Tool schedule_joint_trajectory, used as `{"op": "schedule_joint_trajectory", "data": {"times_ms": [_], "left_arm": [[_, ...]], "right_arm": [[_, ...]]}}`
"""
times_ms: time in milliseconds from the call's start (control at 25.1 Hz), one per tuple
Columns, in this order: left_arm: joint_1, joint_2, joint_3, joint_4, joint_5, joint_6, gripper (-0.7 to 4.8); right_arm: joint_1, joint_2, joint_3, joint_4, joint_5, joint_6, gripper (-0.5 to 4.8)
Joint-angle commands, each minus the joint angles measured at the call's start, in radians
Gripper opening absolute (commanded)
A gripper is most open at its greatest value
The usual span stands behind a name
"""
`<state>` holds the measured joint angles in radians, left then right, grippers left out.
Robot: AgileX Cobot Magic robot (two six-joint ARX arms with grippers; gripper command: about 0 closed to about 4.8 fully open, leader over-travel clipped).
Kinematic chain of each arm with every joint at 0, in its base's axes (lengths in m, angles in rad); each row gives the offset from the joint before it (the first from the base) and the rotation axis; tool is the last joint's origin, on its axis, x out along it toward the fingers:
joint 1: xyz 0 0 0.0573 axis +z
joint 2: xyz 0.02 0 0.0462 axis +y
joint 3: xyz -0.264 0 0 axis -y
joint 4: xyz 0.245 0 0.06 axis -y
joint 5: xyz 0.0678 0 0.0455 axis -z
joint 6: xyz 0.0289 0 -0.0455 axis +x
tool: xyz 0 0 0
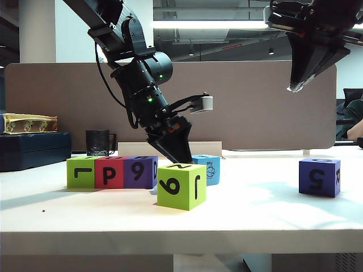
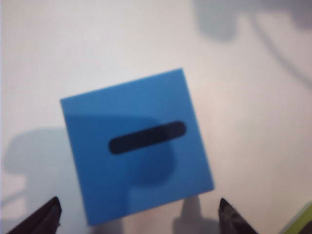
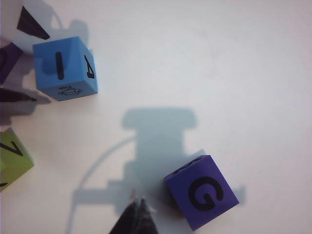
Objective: Select the appropriate blocks from the scattered letter blocks on the table and arrange them in a row to spell out "TURING".
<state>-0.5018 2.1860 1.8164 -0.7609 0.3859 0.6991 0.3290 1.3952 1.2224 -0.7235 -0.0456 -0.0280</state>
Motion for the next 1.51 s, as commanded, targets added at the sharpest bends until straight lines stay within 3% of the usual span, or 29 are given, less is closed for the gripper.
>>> {"op": "schedule_joint_trajectory", "data": {"times_ms": [40, 199, 279, 598, 717, 916, 1155, 1235, 1514], "left_arm": [[-0.010, -0.004, 0.004, 0.029, 0.075, -0.101, 4.09], [-0.016, -0.004, 0.004, 0.072, 0.058, -0.200, 4.07], [-0.024, -0.003, 0.004, 0.113, -0.017, -0.256, 3.97], [-0.050, 0.003, 0.004, 0.150, -0.072, -0.255, 3.92], [-0.053, 0.009, 0.004, 0.150, -0.072, -0.255, 2.95], [-0.052, 0.013, 0.004, 0.138, -0.082, -0.254, 2.75], [-0.052, 0.013, 0.004, 0.114, -0.087, -0.169, 2.66], [-0.053, 0.013, 0.004, 0.064, -0.086, -0.121, 2.36], [-0.053, 0.008, 0.004, 0.035, -0.065, -0.039, 2.36]], "right_arm": [[0.002, -0.005, 0.003, 0.012, -0.001, -0.003, -0.01], [0.002, -0.005, 0.003, 0.017, -0.001, -0.003, -0.01], [0.002, -0.005, 0.003, 0.018, -0.001, -0.003, -0.01], [0.002, -0.005, 0.003, 0.018, 0.000, -0.003, -0.01], [0.002, -0.005, 0.003, 0.018, 0.000, -0.003, -0.01], [0.002, -0.005, 0.003, 0.017, 0.000, -0.003, -0.01], [0.002, -0.005, 0.003, 0.018, 0.000, -0.003, -0.01], [0.002, -0.005, 0.003, 0.018, 0.000, -0.003, -0.01], [0.002, -0.004, 0.003, 0.025, 0.000, -0.003, -0.01]]}}
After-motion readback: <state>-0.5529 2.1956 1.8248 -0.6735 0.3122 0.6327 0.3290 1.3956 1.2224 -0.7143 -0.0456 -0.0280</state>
